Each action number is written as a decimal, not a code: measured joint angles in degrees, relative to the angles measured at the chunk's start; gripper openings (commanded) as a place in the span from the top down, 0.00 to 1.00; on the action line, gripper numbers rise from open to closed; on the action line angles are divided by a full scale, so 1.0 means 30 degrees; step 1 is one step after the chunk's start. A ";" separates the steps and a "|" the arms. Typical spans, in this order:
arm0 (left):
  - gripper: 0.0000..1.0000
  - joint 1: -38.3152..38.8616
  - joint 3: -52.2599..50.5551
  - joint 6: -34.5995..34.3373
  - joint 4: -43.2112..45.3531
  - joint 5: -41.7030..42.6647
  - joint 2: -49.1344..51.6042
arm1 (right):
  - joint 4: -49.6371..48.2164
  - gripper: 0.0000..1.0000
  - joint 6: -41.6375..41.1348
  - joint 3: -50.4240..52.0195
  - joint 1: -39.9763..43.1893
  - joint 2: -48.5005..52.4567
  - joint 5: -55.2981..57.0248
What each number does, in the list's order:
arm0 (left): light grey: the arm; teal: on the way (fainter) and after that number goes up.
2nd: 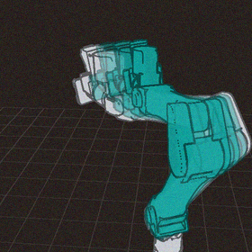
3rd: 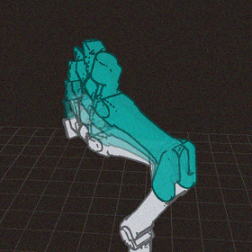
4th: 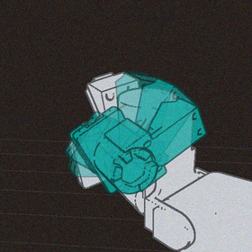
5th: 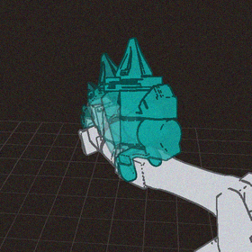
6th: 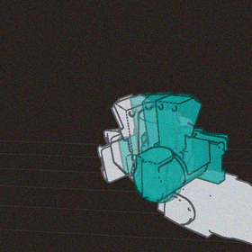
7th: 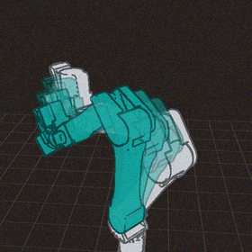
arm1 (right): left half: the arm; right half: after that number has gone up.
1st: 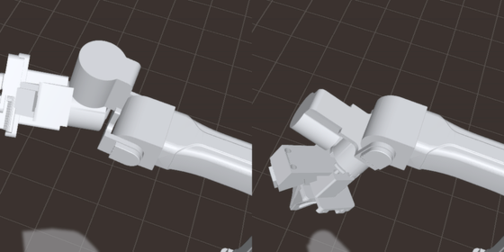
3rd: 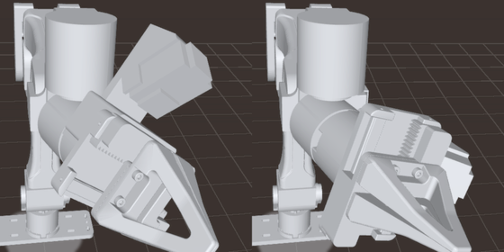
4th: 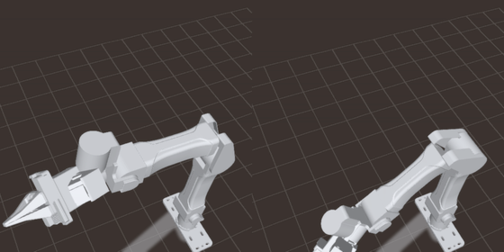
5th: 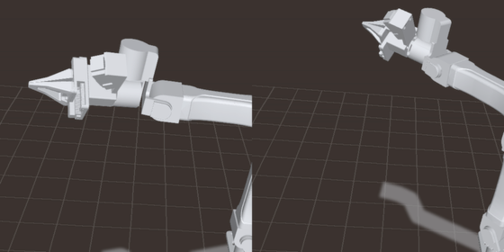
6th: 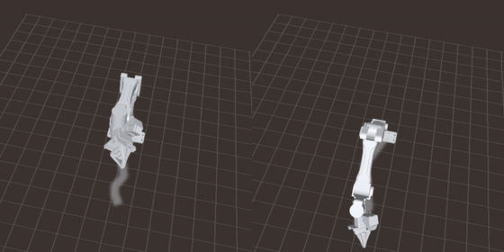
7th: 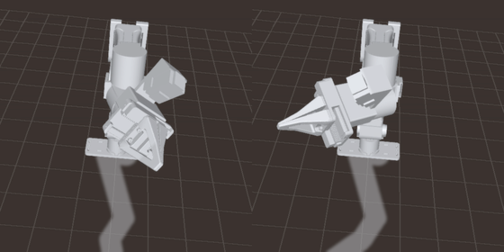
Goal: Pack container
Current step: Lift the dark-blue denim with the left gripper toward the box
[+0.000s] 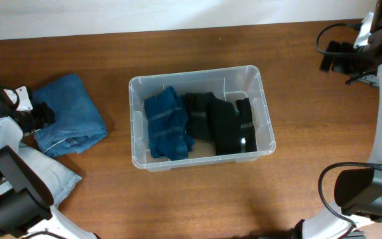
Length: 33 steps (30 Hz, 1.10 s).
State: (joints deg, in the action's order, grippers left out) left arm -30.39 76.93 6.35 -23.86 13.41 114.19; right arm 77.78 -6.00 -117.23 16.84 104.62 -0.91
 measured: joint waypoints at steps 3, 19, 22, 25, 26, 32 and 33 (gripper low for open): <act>0.38 0.0000 0.0000 -0.0007 -0.0044 -0.0291 0.0087 | -0.0007 0.02 0.0000 0.0000 0.0000 0.0000 0.0000; 0.21 -0.0466 0.0007 -0.0131 -0.0561 -0.1231 0.0087 | -0.0007 0.01 -0.0007 0.0000 0.0000 0.0000 0.0000; 0.23 -0.0466 0.0007 -0.0138 -0.0597 -0.1202 0.0138 | -0.0007 0.02 0.0000 0.0000 0.0000 0.0000 0.0000; 0.38 -0.0474 0.0066 -0.0153 -0.0546 -0.1042 0.0503 | -0.0007 0.01 0.0000 0.0000 0.0000 0.0000 0.0000; 0.48 -0.0488 0.0117 -0.0248 -0.0554 -0.0867 0.0605 | -0.0007 0.02 0.0000 0.0000 0.0000 0.0000 0.0000; 0.94 -0.0488 0.0306 -0.0321 -0.0590 0.0226 0.0809 | 0.0000 0.02 0.0000 0.0000 0.0000 0.0000 0.0000; 0.99 -0.0532 0.0342 -0.0415 -0.0619 0.0306 0.0823 | 0.0000 0.02 0.0000 0.0000 0.0000 0.0000 0.0000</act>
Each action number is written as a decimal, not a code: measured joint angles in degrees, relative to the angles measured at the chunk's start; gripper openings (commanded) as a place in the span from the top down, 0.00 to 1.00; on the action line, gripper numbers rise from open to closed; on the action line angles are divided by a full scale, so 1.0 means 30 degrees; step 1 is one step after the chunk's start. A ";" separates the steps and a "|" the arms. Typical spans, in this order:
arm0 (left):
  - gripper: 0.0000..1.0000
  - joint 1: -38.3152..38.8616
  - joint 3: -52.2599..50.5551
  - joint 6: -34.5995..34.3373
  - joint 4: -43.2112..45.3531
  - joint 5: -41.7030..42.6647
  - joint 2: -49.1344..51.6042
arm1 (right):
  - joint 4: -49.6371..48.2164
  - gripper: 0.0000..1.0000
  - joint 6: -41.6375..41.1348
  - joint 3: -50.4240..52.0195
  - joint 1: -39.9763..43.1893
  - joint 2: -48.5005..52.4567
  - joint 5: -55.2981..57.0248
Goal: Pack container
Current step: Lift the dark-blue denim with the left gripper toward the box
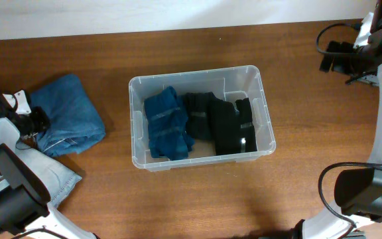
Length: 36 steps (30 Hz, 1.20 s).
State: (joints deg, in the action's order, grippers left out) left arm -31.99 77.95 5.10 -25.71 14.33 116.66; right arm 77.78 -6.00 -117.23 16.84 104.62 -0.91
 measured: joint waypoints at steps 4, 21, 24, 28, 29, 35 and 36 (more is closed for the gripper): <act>0.99 -0.0066 0.0189 0.0153 -0.0255 0.0066 0.0044 | -0.0007 0.01 0.0000 0.0000 0.0000 0.0000 0.0000; 0.99 -0.0058 0.1166 -0.0080 -0.1639 0.2426 -0.3497 | -0.0007 0.02 0.0007 0.0000 0.0000 0.0000 -0.0007; 0.99 0.0000 0.1166 -0.0423 -0.1647 0.3249 -0.5224 | 0.0000 0.02 0.0000 0.0000 0.0000 0.0000 0.0000; 1.00 0.0576 0.1166 -0.0729 -0.2084 0.4095 -0.6812 | -0.0007 0.01 -0.0007 0.0000 0.0000 0.0000 0.0000; 0.99 0.1158 0.1166 -0.0816 -0.2492 0.4364 -0.7344 | -0.0007 0.02 -0.0015 0.0000 0.0000 0.0000 0.0000; 0.99 0.5515 0.1166 -0.0947 -0.3169 0.5275 -0.8714 | -0.0007 0.01 0.0007 0.0000 0.0000 0.0000 0.0000; 0.99 0.5748 0.1166 -0.0947 -0.3177 0.5311 -0.8750 | -0.0007 0.02 -0.0007 0.0000 0.0000 0.0007 0.0000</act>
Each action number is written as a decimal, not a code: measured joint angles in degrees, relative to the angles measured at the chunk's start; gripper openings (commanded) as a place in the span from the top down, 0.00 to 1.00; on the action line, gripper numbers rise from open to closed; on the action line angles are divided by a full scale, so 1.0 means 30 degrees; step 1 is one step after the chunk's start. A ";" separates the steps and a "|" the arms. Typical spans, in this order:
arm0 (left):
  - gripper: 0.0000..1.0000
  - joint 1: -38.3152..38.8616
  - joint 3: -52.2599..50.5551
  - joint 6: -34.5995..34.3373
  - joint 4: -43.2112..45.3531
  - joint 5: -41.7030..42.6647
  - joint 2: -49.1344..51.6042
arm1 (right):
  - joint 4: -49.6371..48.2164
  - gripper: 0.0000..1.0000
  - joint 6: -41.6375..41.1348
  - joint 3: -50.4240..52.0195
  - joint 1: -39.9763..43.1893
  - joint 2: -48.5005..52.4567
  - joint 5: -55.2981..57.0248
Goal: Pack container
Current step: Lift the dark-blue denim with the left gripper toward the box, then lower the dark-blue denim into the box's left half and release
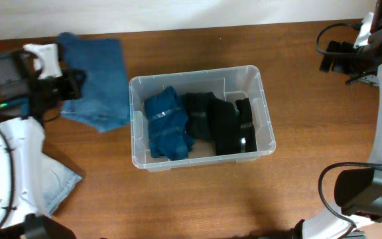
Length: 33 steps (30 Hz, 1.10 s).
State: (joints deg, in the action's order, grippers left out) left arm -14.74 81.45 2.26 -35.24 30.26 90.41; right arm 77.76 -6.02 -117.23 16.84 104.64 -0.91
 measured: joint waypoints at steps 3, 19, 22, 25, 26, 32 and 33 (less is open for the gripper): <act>0.99 0.2084 0.0000 0.0007 -0.0044 0.0066 -0.0408 | 0.0000 0.02 0.0000 0.0000 0.0000 -0.0007 0.0000; 1.00 0.4736 0.0000 -0.0284 -0.0474 -0.2280 -0.0678 | 0.0000 0.02 0.0000 0.0000 0.0000 -0.0007 0.0000; 1.00 0.4736 0.0000 -0.0284 -0.0423 -0.2841 -0.0714 | 0.0007 0.02 0.0000 0.0000 0.0000 -0.0007 0.0000; 0.99 0.4736 0.0015 -0.0342 0.0240 -0.3308 -0.0925 | 0.0007 0.02 0.0007 0.0000 0.0000 -0.0007 0.0000; 0.99 0.4736 0.0080 -0.0342 0.0219 -0.3424 -0.1056 | 0.0007 0.02 0.0007 0.0000 0.0000 -0.0007 0.0000; 0.99 0.4976 0.2499 -0.0729 -0.0984 -0.3599 -0.3402 | 0.0000 0.02 0.0000 0.0000 0.0000 0.0000 0.0000; 1.00 0.5195 0.2958 -0.0933 -0.1275 -0.3585 -0.4036 | 0.0007 0.02 0.0007 0.0000 0.0000 0.0000 0.0000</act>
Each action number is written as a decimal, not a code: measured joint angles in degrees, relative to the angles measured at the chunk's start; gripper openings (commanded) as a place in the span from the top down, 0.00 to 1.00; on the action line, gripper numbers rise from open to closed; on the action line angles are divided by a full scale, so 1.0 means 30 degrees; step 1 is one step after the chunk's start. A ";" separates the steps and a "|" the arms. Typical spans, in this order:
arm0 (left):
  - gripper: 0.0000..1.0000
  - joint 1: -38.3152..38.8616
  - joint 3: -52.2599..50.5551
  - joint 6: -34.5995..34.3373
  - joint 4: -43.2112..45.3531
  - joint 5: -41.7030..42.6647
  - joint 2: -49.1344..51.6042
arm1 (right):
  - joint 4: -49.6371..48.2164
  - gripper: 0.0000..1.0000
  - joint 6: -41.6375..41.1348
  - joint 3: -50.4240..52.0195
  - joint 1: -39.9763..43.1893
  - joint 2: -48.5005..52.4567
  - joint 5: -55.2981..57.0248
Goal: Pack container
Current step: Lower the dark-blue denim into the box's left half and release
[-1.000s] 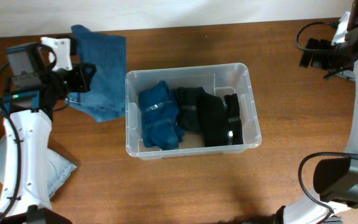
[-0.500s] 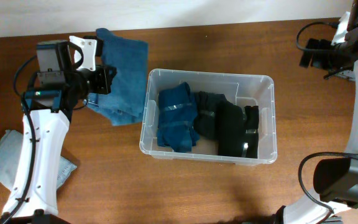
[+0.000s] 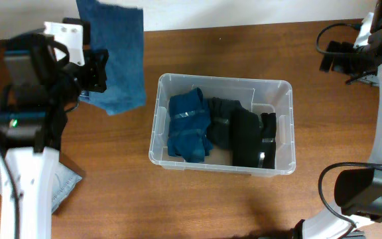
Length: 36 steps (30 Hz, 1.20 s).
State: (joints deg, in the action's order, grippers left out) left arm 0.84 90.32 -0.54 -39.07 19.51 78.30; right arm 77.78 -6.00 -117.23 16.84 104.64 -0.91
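A clear plastic container [image 3: 284,86] stands mid-table. Inside it lie a folded blue garment [image 3: 190,126] on the left and black garments [image 3: 244,136] on the right. My left gripper [image 3: 98,74] is raised high, left of the container, and is shut on a piece of blue denim [image 3: 119,56] that hangs from it above the table's far left. The cloth's lower edge ends just short of the container's left rim. My right gripper [image 3: 330,58] stays at the far right edge, away from everything; its fingers are too dark to read.
A light blue denim piece [image 3: 62,189] lies at the front left corner, partly under my left arm. The right arm's base [image 3: 367,192] and cables occupy the right edge. A white wall borders the table's far side.
My left gripper has risen higher and moved right with the denim, which now hangs near the container's left rim. The container sits further right and slightly nearer the front than before.
The blue denim first lay folded at the table's left with my left gripper low beside it. Then the gripper was at its edge. Then the denim was lifted and spread at the far left. Now it hangs higher, close to the container, which has shifted right.
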 measured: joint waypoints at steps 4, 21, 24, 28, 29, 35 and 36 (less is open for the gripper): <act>0.99 0.1158 0.0685 -0.0874 -0.0270 0.1239 -0.1450 | 0.0000 0.02 -0.0007 0.0000 0.0000 -0.0007 0.0000; 1.00 0.6987 0.0699 -0.7089 -0.1996 0.2718 0.3628 | 0.0000 0.01 -0.0007 0.0000 0.0000 -0.0007 0.0000; 0.99 0.7286 0.0641 -0.7766 -0.2382 0.2557 0.4568 | -0.0007 0.02 0.0000 0.0000 0.0000 -0.0007 0.0000; 0.99 0.7715 0.0117 -0.8415 -0.2295 0.2499 0.4925 | -0.0007 0.01 0.0000 0.0000 0.0000 -0.0007 0.0000; 1.00 0.7737 -0.0029 -0.8561 -0.2280 0.2499 0.4940 | -0.0007 0.02 0.0000 0.0000 0.0000 0.0000 0.0000; 1.00 0.7810 -0.2208 -0.9355 -0.1384 0.1770 0.4976 | 0.0000 0.02 -0.0007 0.0000 0.0000 -0.0007 0.0000; 0.99 0.7810 -0.2616 -0.9406 -0.1042 0.1537 0.4976 | -0.0007 0.01 0.0000 0.0000 0.0000 -0.0007 0.0000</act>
State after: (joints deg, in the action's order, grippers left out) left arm 24.27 82.48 -28.75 -42.19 24.12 93.23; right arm 77.76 -6.00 -117.23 16.84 104.62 -0.91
